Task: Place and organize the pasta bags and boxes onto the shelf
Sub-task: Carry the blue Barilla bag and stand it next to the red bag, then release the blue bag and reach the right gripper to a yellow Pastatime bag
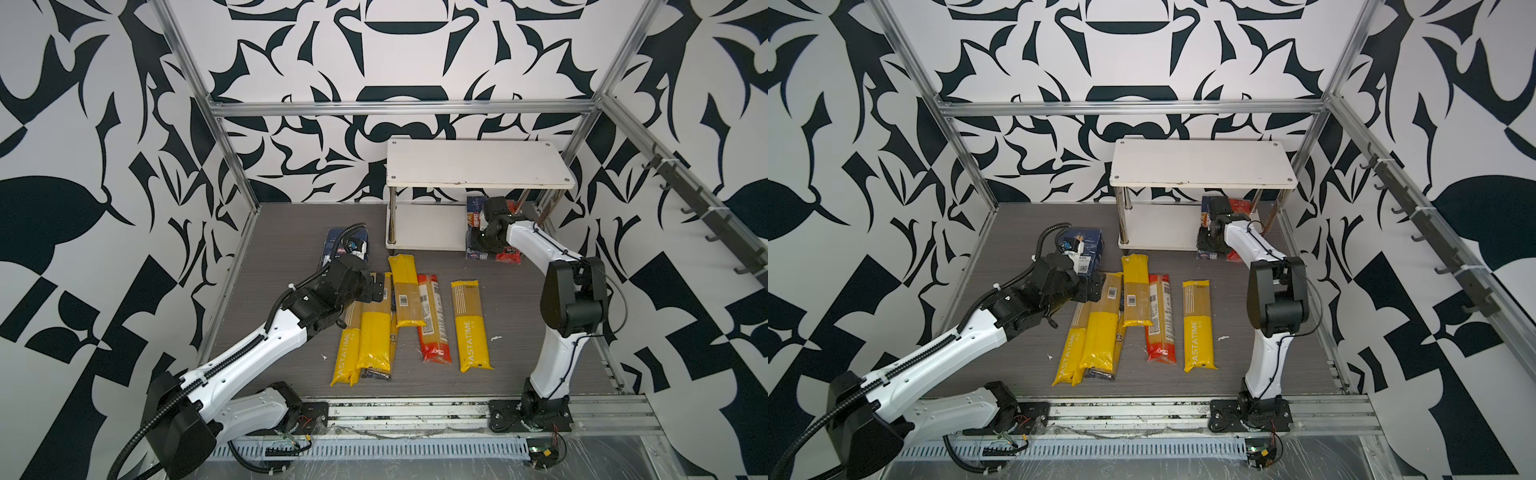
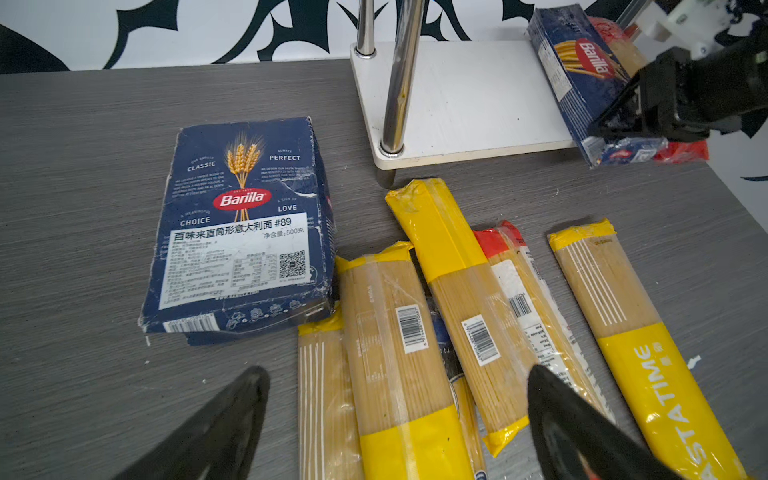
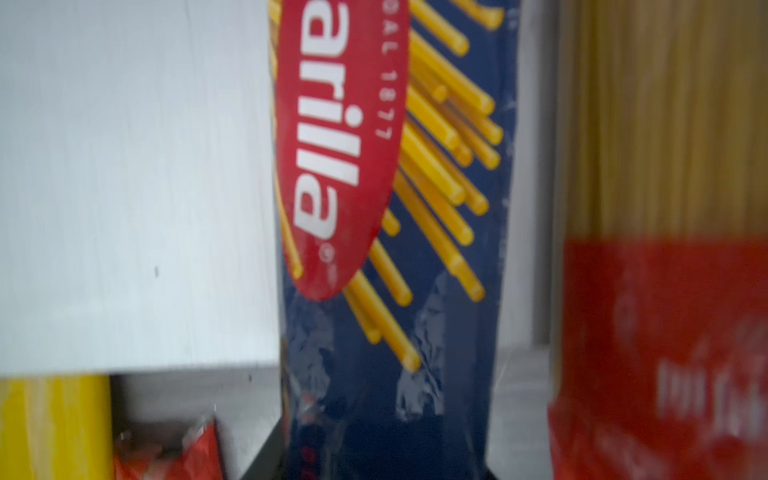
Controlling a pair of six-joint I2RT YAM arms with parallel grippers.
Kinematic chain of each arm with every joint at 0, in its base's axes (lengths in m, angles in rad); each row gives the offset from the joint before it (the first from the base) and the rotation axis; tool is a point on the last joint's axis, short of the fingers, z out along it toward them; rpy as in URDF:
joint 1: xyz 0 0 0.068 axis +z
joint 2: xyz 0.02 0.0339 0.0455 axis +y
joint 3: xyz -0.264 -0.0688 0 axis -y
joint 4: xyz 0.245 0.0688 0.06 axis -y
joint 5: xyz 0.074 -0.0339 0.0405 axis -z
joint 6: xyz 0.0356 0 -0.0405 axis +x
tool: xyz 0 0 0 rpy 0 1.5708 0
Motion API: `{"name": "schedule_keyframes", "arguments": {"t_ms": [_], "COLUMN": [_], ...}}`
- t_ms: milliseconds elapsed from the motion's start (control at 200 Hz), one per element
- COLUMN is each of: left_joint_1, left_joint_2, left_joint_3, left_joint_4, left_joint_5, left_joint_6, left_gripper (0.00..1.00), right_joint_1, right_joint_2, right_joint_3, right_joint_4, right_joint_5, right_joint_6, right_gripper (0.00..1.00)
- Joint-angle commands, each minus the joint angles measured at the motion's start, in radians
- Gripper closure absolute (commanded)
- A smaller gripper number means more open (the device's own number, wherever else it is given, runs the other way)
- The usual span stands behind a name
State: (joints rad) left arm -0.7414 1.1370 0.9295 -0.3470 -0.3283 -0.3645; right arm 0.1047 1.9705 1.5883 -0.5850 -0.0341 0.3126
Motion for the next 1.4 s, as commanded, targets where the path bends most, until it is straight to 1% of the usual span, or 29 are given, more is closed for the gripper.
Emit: {"name": "schedule_keyframes", "arguments": {"t_ms": [0,60,115,160,320,390,475,530,565,630,735,775,785,790,795,800,805,820,980,1115,1290,1345,1370,1395], "left_joint_1": [0.016,0.029,0.049,0.064,0.079,0.079,0.079,0.079,0.079,0.079,0.079,0.079,0.079,0.079,0.079,0.079,0.079,0.079,0.079,0.078,0.079,0.079,0.079,0.079], "left_joint_2": [0.000,-0.005,-0.010,-0.011,0.003,0.008,0.005,-0.003,-0.010,-0.026,-0.053,-0.063,-0.065,-0.065,-0.067,-0.068,-0.069,-0.071,-0.090,-0.103,-0.132,-0.148,-0.156,-0.166], "left_joint_3": [0.038,0.037,0.033,0.033,0.043,0.049,0.055,0.055,0.053,0.049,0.043,0.040,0.039,0.039,0.039,0.039,0.038,0.038,0.036,0.033,0.028,0.025,0.021,0.017], "left_joint_4": [0.021,0.024,0.031,0.034,0.034,0.025,0.009,0.004,-0.001,-0.010,-0.028,-0.034,-0.036,-0.037,-0.038,-0.039,-0.039,-0.042,-0.060,-0.066,-0.089,-0.100,-0.102,-0.107], "left_joint_5": [0.032,0.050,0.090,0.119,0.138,0.144,0.153,0.154,0.151,0.145,0.131,0.128,0.127,0.126,0.126,0.126,0.126,0.126,0.118,0.106,0.090,0.083,0.081,0.077], "left_joint_6": [0.019,0.019,0.017,0.012,0.016,0.016,0.012,0.006,0.000,-0.008,-0.014,-0.014,-0.015,-0.015,-0.014,-0.014,-0.014,-0.014,-0.022,-0.028,-0.030,-0.031,-0.031,-0.033], "left_gripper": [0.01,0.01,0.01,0.01,0.01,0.01,0.01,0.01,0.01,0.01,0.01,0.01,0.01,0.01,0.01,0.01,0.01,0.01,0.01,0.01,0.01,0.01,0.01,0.01], "right_joint_1": [-0.035,-0.050,-0.065,-0.073,-0.076,-0.079,-0.078,-0.077,-0.079,-0.078,-0.077,-0.078,-0.079,-0.079,-0.079,-0.078,-0.078,-0.079,-0.082,-0.082,-0.079,-0.074,-0.073,-0.068], "right_joint_2": [0.014,0.034,0.045,0.044,0.011,-0.003,-0.022,-0.038,-0.047,-0.060,-0.084,-0.092,-0.094,-0.094,-0.095,-0.096,-0.096,-0.096,-0.091,-0.122,-0.173,-0.204,-0.217,-0.234], "right_joint_3": [0.093,0.112,0.117,0.106,0.051,0.036,0.019,0.004,-0.004,-0.012,-0.036,-0.044,-0.046,-0.047,-0.048,-0.048,-0.049,-0.049,-0.033,-0.068,-0.118,-0.144,-0.156,-0.166], "right_joint_4": [0.085,0.072,0.062,0.062,0.055,0.045,0.037,0.043,0.042,0.039,0.044,0.051,0.053,0.053,0.053,0.054,0.055,0.055,0.039,0.054,0.042,0.049,0.052,0.051], "right_joint_5": [-0.001,-0.014,-0.033,-0.044,0.004,0.020,0.036,0.042,0.042,0.037,0.031,0.034,0.035,0.035,0.036,0.037,0.039,0.040,0.025,0.003,-0.012,-0.012,-0.011,-0.009], "right_joint_6": [-0.017,-0.019,-0.015,-0.015,-0.029,-0.038,-0.042,-0.042,-0.041,-0.044,-0.045,-0.050,-0.052,-0.053,-0.052,-0.052,-0.053,-0.053,-0.053,-0.043,-0.019,-0.009,-0.006,-0.005], "right_gripper": [1.00,1.00,0.93,0.90,0.84,0.79,0.66,0.61,0.58,0.57,0.43,0.41,0.39,0.34,0.31,0.24,0.19,0.14,0.13,0.12,0.05,0.05,0.02,0.02]}}
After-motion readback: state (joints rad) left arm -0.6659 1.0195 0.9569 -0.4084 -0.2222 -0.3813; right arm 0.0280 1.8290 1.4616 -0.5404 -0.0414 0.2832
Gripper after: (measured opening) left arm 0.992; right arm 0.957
